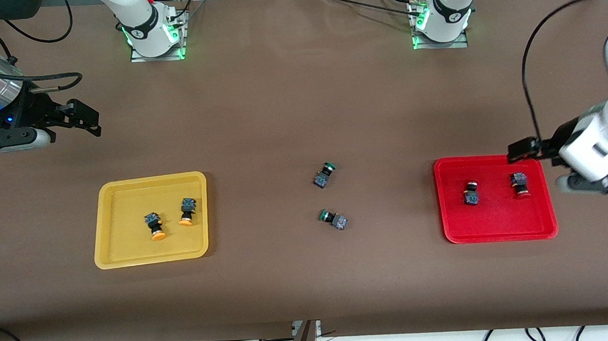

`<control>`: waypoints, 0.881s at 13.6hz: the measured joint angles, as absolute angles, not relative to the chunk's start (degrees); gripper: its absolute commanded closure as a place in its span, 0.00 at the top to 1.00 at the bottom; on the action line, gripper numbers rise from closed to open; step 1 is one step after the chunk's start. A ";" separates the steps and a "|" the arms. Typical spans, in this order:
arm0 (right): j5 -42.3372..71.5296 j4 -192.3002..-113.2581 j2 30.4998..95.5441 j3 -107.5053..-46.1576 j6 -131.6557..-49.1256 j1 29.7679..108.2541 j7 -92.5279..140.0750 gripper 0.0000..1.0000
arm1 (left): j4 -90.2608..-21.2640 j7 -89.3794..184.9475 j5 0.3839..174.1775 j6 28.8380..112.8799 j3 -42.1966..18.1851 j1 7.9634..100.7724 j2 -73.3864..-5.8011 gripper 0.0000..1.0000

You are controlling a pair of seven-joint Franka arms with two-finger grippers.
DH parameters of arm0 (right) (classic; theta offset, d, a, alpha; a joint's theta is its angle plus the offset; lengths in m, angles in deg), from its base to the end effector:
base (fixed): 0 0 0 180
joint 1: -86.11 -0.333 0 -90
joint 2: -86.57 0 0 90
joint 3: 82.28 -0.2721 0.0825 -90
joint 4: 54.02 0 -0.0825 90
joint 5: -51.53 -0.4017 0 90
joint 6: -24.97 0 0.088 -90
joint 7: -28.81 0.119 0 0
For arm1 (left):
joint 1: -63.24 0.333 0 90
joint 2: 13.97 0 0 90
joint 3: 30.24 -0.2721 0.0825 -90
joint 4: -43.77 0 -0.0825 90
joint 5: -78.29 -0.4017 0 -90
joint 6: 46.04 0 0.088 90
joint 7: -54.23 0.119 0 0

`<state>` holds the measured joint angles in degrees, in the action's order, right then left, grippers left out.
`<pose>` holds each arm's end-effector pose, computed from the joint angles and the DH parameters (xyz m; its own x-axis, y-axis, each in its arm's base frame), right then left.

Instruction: Place red and yellow buttons in trays

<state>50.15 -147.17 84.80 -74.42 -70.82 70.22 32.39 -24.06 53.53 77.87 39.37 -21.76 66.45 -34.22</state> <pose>0.5816 0.0856 0.5327 0.9971 0.0753 0.0142 0.0756 -0.9969 -0.0207 0.6506 -0.0428 0.5347 0.9964 -0.0722 -0.0435 -0.0703 -0.9966 0.0432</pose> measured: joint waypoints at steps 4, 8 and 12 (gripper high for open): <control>50.20 -147.05 84.76 -76.54 -70.82 70.16 32.38 1.00 | -31.49 51.93 77.87 36.03 -21.99 66.45 -25.81 1.00; 50.22 -146.79 84.77 -76.44 -70.82 70.22 32.38 1.00 | -41.22 50.22 77.87 36.31 -23.31 65.17 -20.12 1.00; 50.22 -146.76 84.77 -76.51 -70.82 70.21 32.38 1.00 | -42.76 50.18 77.87 37.16 -29.01 61.00 -19.44 1.00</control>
<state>50.22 -146.76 84.77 -76.51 -70.82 70.21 32.38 -42.76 50.18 77.87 37.16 -29.01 61.00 -19.44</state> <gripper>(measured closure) 0.000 0.000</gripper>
